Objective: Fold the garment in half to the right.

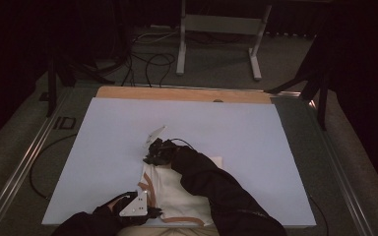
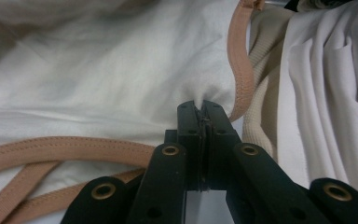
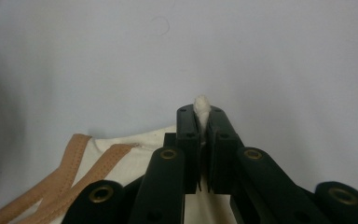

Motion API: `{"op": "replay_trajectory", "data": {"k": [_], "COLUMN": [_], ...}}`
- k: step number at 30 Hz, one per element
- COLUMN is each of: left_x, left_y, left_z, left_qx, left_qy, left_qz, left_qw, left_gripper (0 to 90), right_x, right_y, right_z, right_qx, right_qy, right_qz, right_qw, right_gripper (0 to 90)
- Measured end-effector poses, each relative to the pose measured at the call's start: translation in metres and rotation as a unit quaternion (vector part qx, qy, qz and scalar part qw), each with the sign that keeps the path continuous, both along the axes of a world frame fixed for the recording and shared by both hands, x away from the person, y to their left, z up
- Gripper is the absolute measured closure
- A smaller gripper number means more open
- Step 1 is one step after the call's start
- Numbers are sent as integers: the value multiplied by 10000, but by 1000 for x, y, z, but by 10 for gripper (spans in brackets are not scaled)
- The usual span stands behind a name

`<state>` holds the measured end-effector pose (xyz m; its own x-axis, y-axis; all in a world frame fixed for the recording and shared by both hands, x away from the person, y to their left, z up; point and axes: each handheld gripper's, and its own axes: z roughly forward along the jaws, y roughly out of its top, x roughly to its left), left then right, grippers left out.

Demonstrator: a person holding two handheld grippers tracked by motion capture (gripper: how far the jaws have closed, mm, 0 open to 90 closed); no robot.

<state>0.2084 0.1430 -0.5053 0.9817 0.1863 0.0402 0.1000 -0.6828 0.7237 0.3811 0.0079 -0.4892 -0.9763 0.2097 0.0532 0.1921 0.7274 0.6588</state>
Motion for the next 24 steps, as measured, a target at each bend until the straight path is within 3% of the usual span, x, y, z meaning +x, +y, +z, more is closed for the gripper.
{"op": "replay_trajectory", "data": {"k": [10, 24], "left_x": [2, 8], "left_y": [-5, -26], "left_z": [13, 28], "left_qx": [121, 26], "left_qy": [-171, -256], "left_qz": [-147, -395], "left_qw": [9997, 9989], "left_gripper": [886, 886], "right_x": [-1, -4], "right_y": [-16, -47], "right_z": [16, 37], "right_qx": [200, 552], "right_qy": [-84, -137], "right_qz": [-62, -194], "right_qw": [9997, 9982], "right_gripper": [856, 854]}}
